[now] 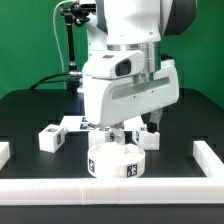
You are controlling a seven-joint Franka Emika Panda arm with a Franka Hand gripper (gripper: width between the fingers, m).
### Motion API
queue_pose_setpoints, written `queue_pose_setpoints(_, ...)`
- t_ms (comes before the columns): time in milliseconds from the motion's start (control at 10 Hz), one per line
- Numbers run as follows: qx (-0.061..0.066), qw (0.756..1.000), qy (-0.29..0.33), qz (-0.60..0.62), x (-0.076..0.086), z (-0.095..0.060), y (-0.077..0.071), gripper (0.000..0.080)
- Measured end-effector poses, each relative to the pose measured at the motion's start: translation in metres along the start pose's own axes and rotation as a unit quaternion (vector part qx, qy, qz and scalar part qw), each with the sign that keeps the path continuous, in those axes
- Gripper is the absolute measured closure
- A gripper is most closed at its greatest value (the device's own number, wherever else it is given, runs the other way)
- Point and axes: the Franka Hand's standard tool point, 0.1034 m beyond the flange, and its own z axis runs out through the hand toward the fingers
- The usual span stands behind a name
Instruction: Assemble stool
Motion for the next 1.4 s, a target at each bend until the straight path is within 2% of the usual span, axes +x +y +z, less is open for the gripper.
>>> queue_pose_setpoints(100, -0.008, 1.0, 0.012, 0.009, 0.0, 0.007, 0.001, 0.015)
queue_pose_setpoints(200, -0.004, 1.0, 0.006, 0.01, -0.004, 0.015, -0.001, 0.015)
queue_pose_setpoints(400, -0.003, 1.0, 0.005, 0.008, -0.003, 0.016, 0.0, 0.015)
queue_pose_setpoints(800, 0.004, 1.0, -0.002, 0.004, -0.011, 0.032, -0.001, 0.015)
queue_pose_setpoints(900, -0.002, 1.0, 0.006, -0.005, -0.009, 0.032, 0.003, 0.015)
queue_pose_setpoints(1000, -0.003, 1.0, 0.007, -0.004, -0.009, 0.032, 0.005, 0.015)
queue_pose_setpoints(1100, -0.003, 1.0, 0.007, -0.004, -0.009, 0.033, 0.004, 0.0281)
queue_pose_setpoints(1200, -0.003, 1.0, 0.007, -0.004, -0.009, 0.033, 0.004, 0.0281)
queue_pose_setpoints(1400, -0.003, 1.0, 0.007, -0.004, -0.009, 0.033, 0.004, 0.0554)
